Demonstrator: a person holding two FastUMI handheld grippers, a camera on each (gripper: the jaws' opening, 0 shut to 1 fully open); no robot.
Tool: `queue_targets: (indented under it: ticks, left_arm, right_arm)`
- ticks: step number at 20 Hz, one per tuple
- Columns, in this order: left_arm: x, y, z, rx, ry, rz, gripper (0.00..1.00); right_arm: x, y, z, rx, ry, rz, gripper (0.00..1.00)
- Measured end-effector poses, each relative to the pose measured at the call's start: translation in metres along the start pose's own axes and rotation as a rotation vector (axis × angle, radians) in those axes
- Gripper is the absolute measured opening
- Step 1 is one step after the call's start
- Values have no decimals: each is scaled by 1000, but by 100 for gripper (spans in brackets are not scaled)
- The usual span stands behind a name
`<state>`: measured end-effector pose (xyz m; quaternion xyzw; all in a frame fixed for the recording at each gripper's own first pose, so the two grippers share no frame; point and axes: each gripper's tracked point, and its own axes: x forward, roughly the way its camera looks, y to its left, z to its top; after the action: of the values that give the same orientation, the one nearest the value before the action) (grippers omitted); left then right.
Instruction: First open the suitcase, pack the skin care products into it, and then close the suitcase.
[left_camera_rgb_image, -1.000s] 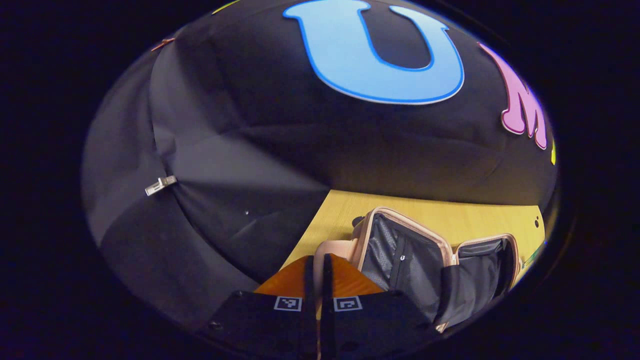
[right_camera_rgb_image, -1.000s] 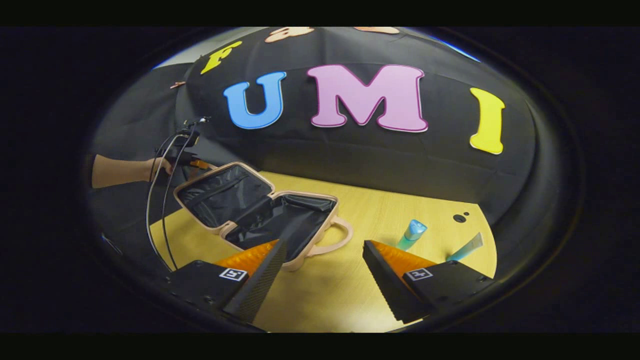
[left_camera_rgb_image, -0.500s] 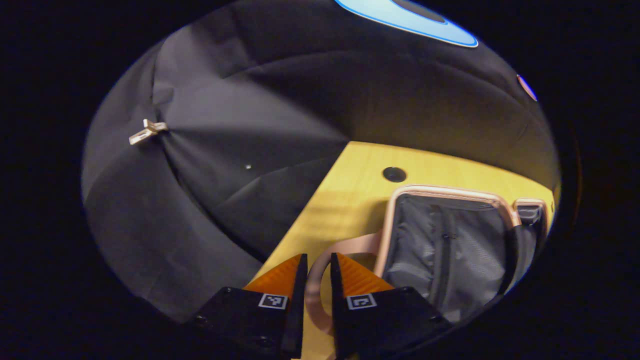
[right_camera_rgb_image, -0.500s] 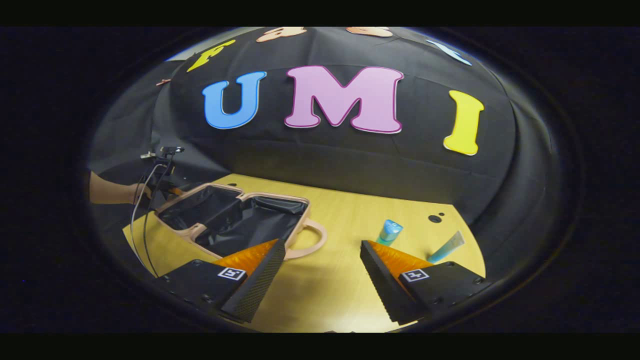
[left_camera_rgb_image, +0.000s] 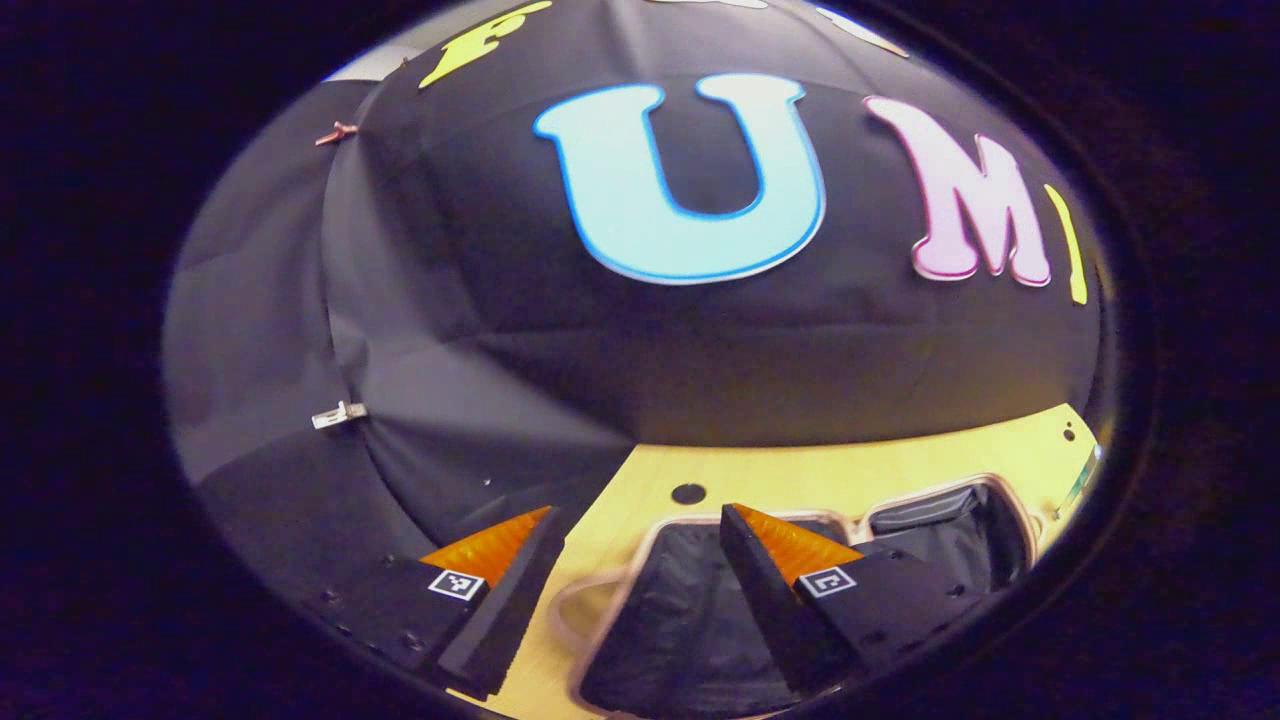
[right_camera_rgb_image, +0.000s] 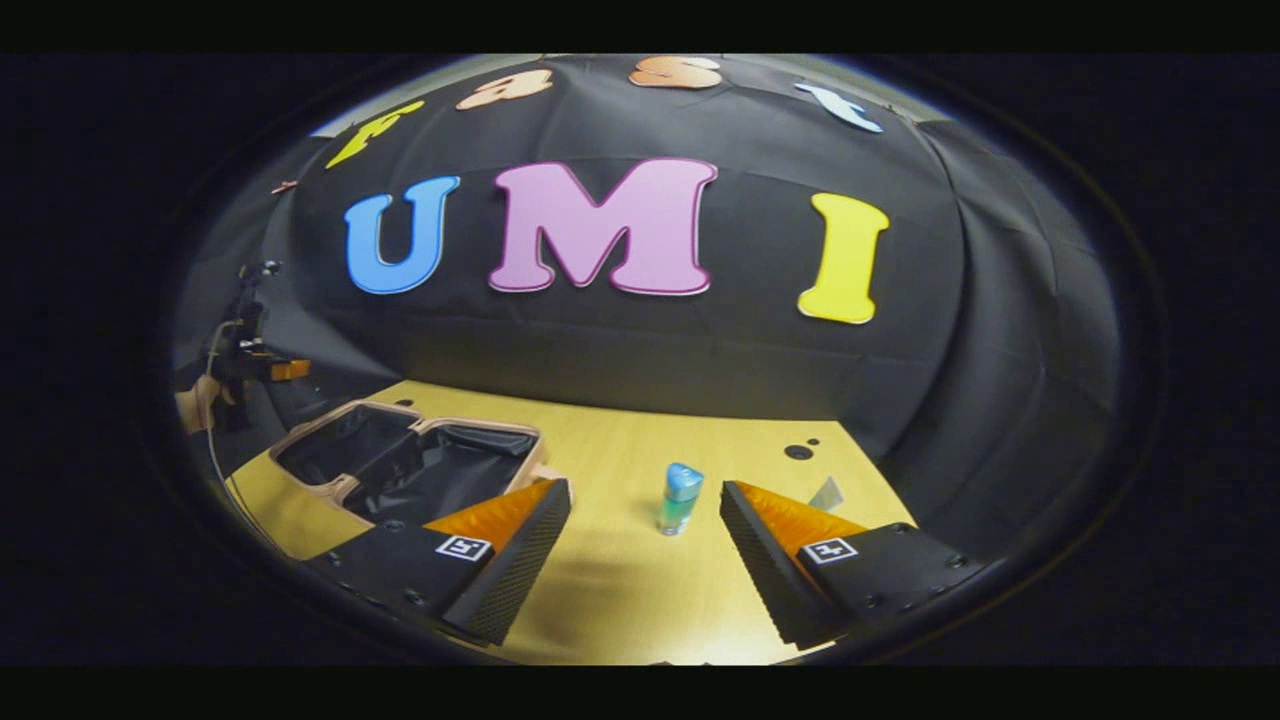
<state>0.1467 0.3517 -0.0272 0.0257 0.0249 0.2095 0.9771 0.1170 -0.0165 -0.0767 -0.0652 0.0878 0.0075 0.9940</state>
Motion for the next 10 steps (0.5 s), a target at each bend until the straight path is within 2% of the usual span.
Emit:
queue_targets:
  ticks: [3,4,8,10]
  left_arm:
    - [-46,-105,19,-24,-68,-189,98]
    - [-54,-134,20,-41,-85,-232,98]
    - [-77,-273,2,-69,-79,-447,98]
    - [-94,-344,-19,-59,-54,-587,99]
  right_arm:
    - [2,-27,2,21,-17,-51,96]
    - [3,-36,2,24,-25,-67,96]
    - [11,-73,-14,17,-29,-130,96]
    - [16,-94,-23,29,-26,-159,97]
